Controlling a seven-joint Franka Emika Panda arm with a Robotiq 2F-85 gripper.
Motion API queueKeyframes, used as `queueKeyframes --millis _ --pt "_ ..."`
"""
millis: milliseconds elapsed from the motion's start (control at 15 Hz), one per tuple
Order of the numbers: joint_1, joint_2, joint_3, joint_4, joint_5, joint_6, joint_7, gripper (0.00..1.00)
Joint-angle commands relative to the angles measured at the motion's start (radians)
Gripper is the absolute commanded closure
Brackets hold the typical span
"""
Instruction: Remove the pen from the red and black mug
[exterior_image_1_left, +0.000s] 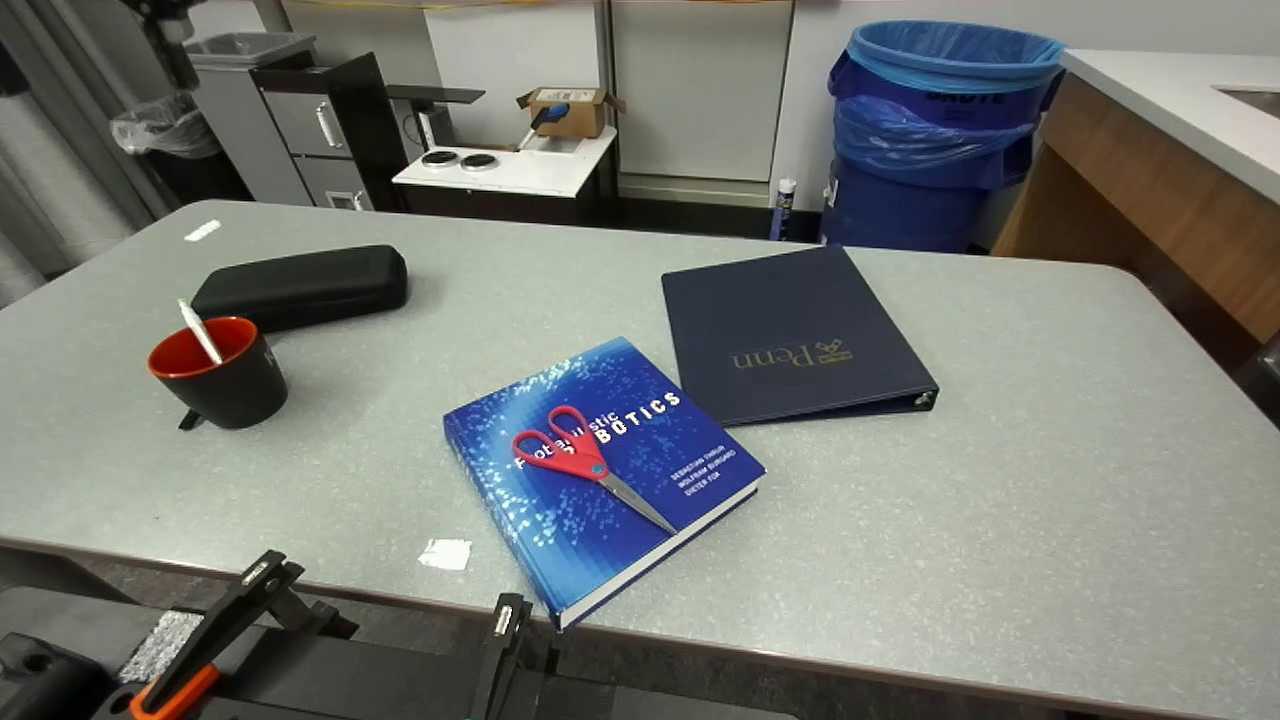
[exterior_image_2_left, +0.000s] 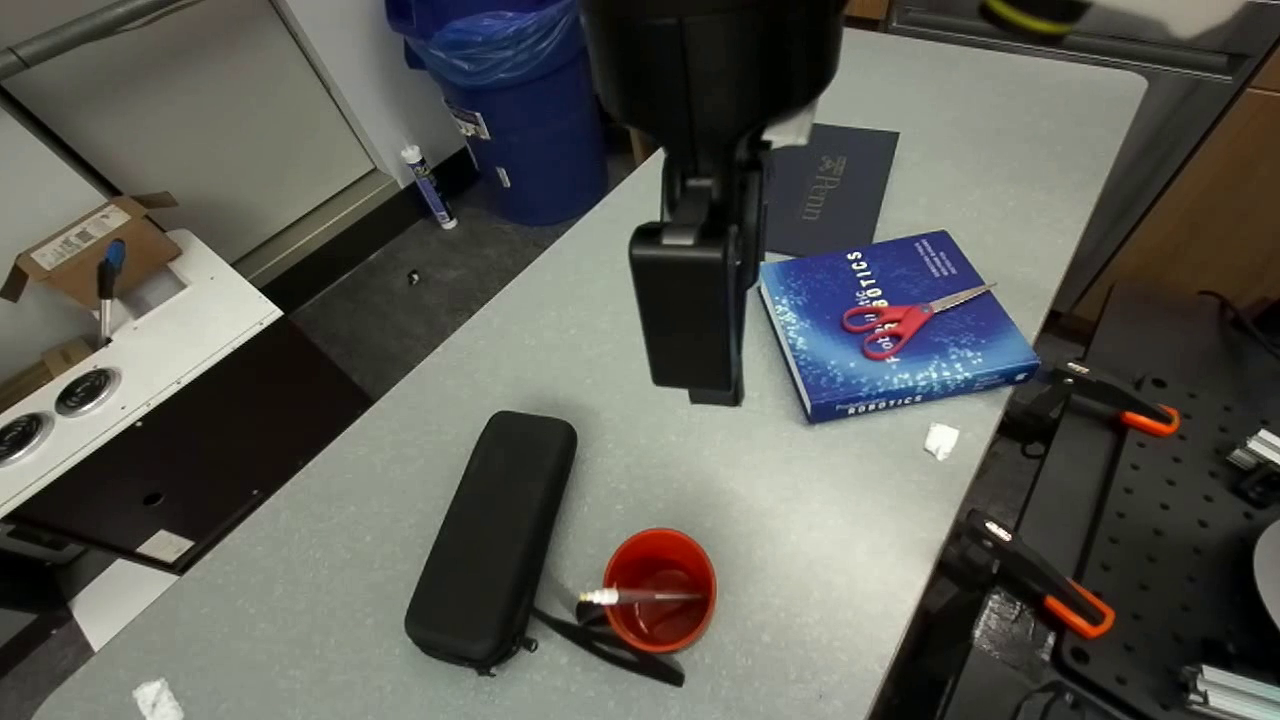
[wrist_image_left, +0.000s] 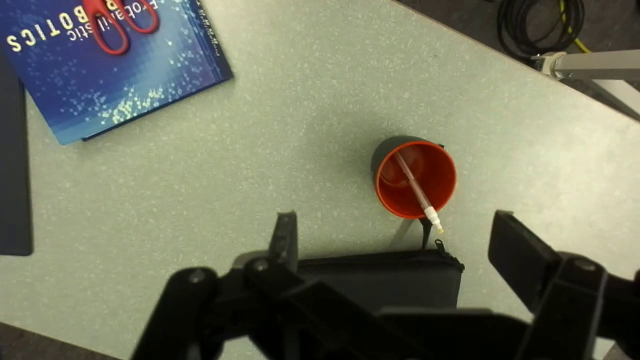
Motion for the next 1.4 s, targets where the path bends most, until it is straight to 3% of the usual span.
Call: queueKeyframes --millis 0,333,933,1133,1200,1333 --pt "0.005 0.001 -0.005 0.003 -0.002 -0.002 0.000 0.00" --pt "0.003 0.149 0.009 0.053 -0.012 0.049 0.009 0.00" --pt "0.035 0.488 0.048 0.256 -0.069 0.042 0.026 0.00" --pt "0.049 0.535 0.050 0.308 -0.079 0.035 0.036 0.00" --pt "0.041 0.496 0.050 0.253 -0.062 0.042 0.014 0.00" --pt "0.043 0.509 0.050 0.261 -0.062 0.042 0.014 0.00"
